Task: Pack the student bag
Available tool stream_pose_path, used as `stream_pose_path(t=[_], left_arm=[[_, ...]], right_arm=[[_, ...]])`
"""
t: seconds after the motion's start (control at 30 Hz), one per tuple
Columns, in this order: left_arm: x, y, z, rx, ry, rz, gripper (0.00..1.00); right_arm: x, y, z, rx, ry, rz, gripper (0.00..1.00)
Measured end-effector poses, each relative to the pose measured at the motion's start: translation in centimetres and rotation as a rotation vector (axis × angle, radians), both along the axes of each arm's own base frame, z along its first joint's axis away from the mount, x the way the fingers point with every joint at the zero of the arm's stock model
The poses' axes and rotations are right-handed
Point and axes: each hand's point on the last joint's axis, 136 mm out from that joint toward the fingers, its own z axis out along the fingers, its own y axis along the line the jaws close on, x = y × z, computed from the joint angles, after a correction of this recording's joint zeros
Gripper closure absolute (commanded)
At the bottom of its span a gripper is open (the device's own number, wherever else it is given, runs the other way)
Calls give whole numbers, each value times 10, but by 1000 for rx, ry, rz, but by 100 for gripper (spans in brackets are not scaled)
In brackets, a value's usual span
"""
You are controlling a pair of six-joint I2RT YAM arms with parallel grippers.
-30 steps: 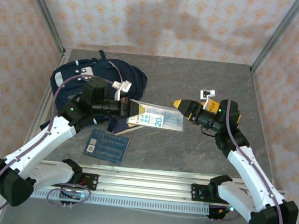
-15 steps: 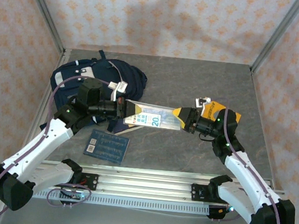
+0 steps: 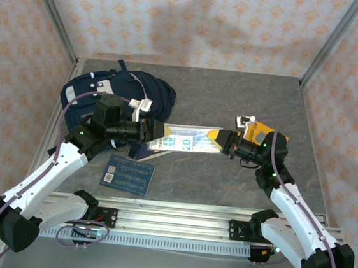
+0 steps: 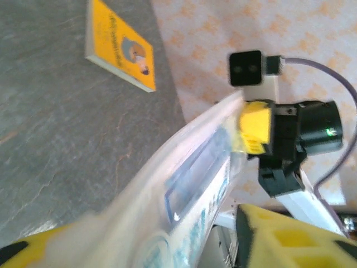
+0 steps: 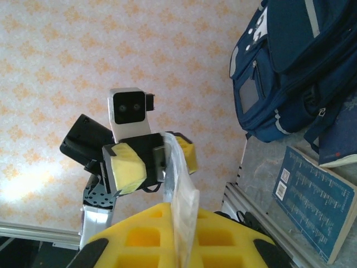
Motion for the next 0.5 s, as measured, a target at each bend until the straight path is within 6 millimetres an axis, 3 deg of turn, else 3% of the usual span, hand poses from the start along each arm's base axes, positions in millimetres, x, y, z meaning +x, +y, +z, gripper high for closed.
stream_pose_path(t=[0.13,0.23,0.33,0.5], left_arm=[[19,27,-15,133,26,152,33],[48,64,-14,263,19,346,27],[81,94,-11,399,21,507,24],[153,115,-29,634,90,661,23]], right_arm=[[11,-8,-6,-72,-2,-79,100],[23,-23,-14,-195,2,-199,100],[30,-48,-15,-321,-35,-354,100],[34,-82,-18,-464,-66,-523,100]])
